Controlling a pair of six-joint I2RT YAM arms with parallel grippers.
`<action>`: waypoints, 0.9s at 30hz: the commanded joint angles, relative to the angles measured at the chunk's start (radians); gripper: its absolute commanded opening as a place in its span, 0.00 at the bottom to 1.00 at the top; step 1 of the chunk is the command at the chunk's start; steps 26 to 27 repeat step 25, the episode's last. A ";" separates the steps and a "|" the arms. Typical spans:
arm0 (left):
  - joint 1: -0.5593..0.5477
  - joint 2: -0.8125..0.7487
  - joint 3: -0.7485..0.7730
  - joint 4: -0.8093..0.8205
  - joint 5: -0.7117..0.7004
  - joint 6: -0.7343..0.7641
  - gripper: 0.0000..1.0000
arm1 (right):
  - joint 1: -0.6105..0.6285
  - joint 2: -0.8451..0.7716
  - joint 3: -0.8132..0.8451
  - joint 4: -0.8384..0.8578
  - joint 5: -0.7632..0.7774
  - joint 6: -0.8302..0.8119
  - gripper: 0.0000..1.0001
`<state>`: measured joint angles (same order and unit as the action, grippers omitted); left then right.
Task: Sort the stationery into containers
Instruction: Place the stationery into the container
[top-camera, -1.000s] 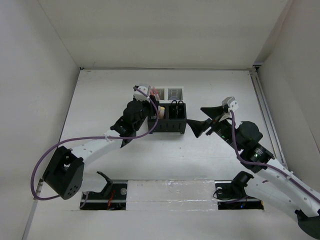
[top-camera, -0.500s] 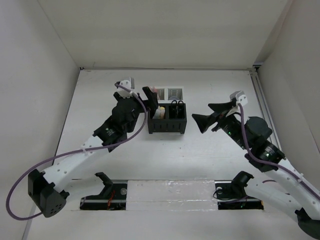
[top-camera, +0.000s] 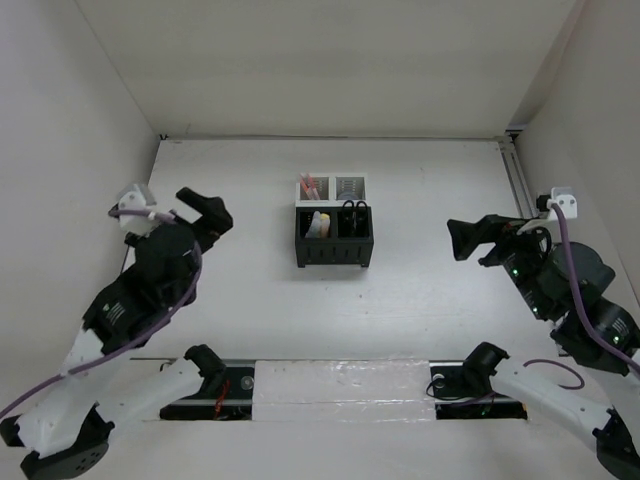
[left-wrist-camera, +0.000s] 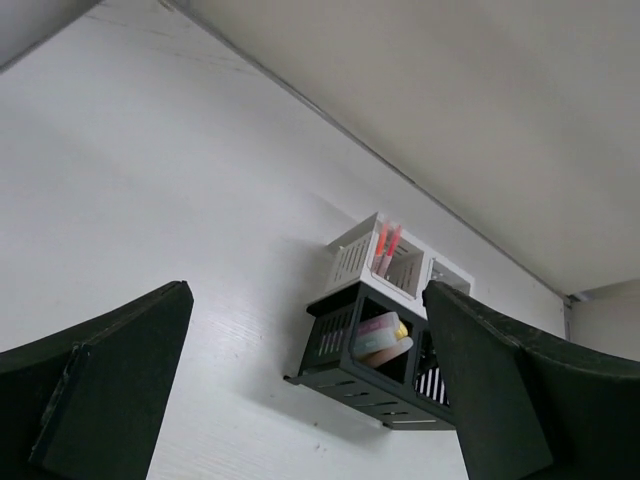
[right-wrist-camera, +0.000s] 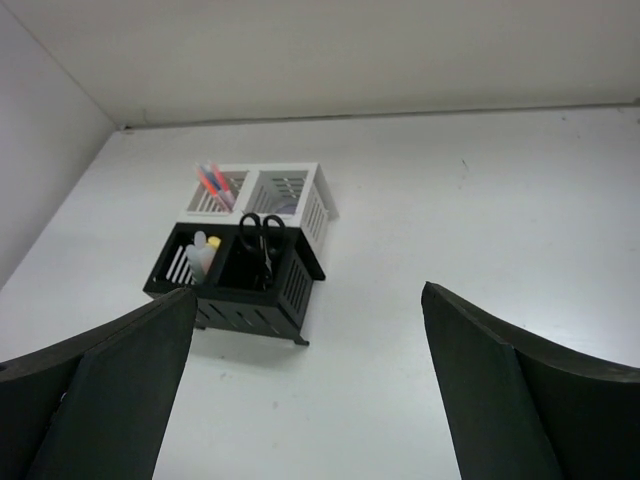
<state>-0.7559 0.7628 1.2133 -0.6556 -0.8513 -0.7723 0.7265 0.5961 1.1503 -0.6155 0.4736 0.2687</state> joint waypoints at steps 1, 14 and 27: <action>0.000 -0.110 -0.035 -0.134 -0.078 -0.033 1.00 | -0.004 -0.047 0.057 -0.156 0.063 0.018 1.00; 0.010 -0.459 -0.242 -0.085 -0.144 -0.044 1.00 | -0.004 -0.182 0.006 -0.236 0.100 0.027 1.00; 0.030 -0.454 -0.264 -0.067 -0.095 -0.022 1.00 | -0.004 -0.182 0.015 -0.236 0.132 0.027 1.00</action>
